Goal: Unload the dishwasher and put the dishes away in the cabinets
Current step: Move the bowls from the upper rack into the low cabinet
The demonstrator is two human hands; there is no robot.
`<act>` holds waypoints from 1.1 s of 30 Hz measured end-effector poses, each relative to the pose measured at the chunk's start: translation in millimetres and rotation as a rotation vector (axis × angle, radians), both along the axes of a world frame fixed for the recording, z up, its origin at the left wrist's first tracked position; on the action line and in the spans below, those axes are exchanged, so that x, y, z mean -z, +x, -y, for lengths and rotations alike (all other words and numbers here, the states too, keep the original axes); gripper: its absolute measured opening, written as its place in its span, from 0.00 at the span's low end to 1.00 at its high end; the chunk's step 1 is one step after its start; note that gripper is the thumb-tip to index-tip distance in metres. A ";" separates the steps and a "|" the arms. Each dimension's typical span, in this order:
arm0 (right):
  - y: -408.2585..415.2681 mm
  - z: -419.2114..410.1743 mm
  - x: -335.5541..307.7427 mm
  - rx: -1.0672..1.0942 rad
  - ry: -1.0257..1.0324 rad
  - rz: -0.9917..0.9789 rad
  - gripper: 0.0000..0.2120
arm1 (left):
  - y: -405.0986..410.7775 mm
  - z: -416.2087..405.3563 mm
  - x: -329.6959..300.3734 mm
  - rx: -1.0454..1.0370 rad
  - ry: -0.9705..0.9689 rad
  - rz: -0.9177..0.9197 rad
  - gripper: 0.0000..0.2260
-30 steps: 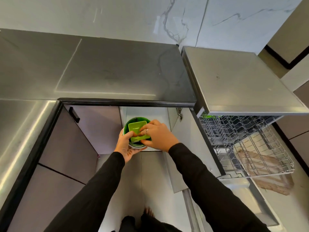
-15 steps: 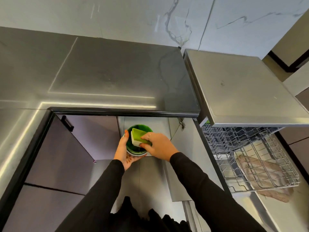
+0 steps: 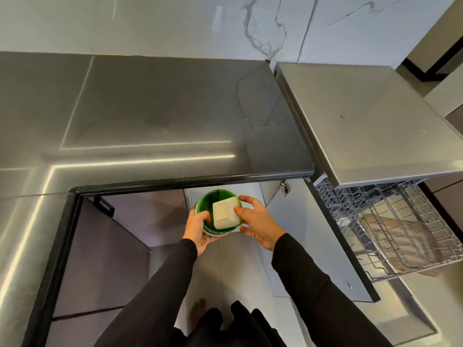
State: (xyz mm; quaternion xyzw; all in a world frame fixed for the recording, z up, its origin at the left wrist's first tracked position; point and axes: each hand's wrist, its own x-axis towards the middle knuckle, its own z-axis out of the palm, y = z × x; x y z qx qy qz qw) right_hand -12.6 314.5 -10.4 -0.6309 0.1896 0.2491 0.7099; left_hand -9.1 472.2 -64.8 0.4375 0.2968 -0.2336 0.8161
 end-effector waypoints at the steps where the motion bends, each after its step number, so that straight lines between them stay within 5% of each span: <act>1: 0.9 -2.0 1.9 -0.019 -0.029 0.005 0.16 | 0.1 -0.8 1.6 0.005 -0.004 -0.012 0.22; 10: 13.8 -27.1 20.0 -0.199 -0.510 0.283 0.18 | 0.2 -7.4 13.4 0.006 -0.012 -0.062 0.23; 15: 17.7 -43.9 48.0 -0.256 -0.750 0.322 0.31 | 3.2 -11.5 28.6 -0.016 0.010 -0.092 0.24; 25: 58.3 -21.9 129.5 0.072 0.031 -0.029 0.25 | 23.7 -16.4 110.2 -0.088 0.067 -0.104 0.22; 33: 106.8 -13.4 239.7 0.267 0.071 -0.147 0.25 | 12.0 -24.3 214.7 -0.239 -0.007 -0.193 0.17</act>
